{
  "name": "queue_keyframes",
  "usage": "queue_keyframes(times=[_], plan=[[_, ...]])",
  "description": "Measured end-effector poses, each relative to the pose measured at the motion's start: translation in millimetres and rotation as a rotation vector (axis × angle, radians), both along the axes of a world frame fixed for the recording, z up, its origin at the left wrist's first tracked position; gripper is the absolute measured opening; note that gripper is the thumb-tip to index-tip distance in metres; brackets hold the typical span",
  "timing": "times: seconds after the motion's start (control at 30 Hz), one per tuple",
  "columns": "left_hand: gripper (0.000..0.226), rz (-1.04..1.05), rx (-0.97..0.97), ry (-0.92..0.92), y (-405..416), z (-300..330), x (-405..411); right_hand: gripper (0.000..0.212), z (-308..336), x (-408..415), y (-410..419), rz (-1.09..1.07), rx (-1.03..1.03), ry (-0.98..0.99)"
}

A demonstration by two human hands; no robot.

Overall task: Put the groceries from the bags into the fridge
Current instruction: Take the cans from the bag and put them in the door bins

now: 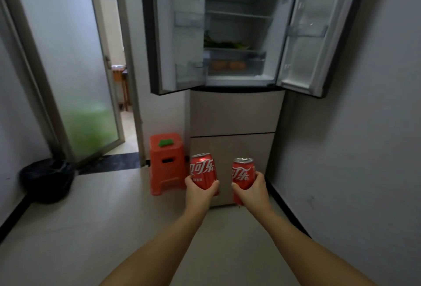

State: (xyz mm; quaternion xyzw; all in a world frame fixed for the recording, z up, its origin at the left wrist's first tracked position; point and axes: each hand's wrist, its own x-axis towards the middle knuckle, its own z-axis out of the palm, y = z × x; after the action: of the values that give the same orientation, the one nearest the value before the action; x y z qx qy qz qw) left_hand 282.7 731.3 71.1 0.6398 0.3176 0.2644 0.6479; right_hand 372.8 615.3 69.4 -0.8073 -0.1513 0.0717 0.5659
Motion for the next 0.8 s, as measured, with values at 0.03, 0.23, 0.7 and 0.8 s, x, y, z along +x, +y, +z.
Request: queue_keyframes(times=[0.03,0.23,0.7,0.8], plan=[[0.073,-0.015,0.008,-0.006,2.8,2.2,17.7,0.075,1.4,16.3,2.3,-0.014,0.010,0.000],[0.076,-0.025,0.096,-0.076,57.6,30.7,143.2,0.079,29.1,132.8,45.8,-0.027,0.067,-0.067],[0.067,-0.082,0.373,-0.216,182.5,154.6,337.9,0.071,157.5,333.3,183.2,-0.012,0.192,-0.228],[0.067,-0.040,0.453,-0.240,220.9,181.7,356.1,0.072,176.2,357.8,220.5,0.077,0.226,-0.250]])
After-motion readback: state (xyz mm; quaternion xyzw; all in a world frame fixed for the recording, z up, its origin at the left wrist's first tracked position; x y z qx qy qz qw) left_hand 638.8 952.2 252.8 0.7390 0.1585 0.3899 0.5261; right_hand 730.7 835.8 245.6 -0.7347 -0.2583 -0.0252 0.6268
